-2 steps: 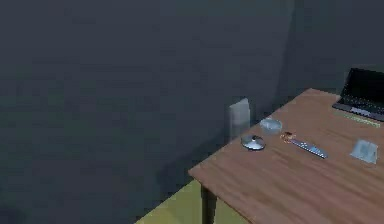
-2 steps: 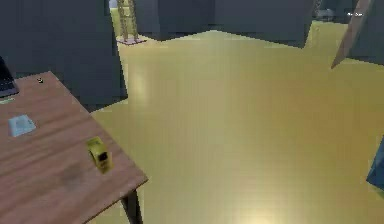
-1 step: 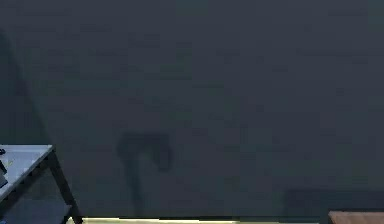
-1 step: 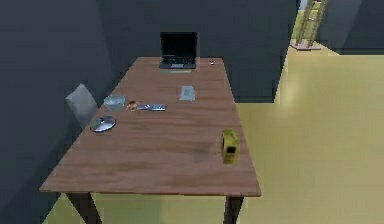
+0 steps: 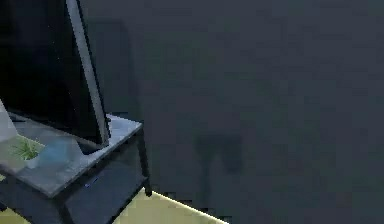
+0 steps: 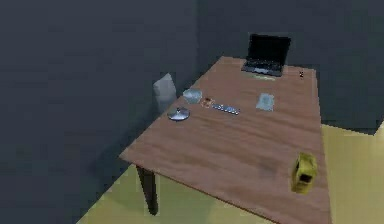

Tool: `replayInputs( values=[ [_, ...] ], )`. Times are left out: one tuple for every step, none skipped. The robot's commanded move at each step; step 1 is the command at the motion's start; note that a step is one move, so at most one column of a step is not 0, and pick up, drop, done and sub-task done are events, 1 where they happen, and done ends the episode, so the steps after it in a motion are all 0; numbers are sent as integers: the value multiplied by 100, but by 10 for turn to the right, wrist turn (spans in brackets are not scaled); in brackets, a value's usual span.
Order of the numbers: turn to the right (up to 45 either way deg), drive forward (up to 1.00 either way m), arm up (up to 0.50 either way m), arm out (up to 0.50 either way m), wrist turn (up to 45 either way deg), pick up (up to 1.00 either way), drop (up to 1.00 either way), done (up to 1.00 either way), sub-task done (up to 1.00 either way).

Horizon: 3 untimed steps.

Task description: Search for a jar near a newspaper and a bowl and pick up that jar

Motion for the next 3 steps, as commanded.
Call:
replayInputs(
  values=[
    [450, 0, 0, 0, 0, 0, 0, 0, 0],
    [270, 0, 0, 0, 0, 0, 0, 0, 0],
    [0, 45, 0, 0, 0, 0, 0, 0, 0]
  ],
)
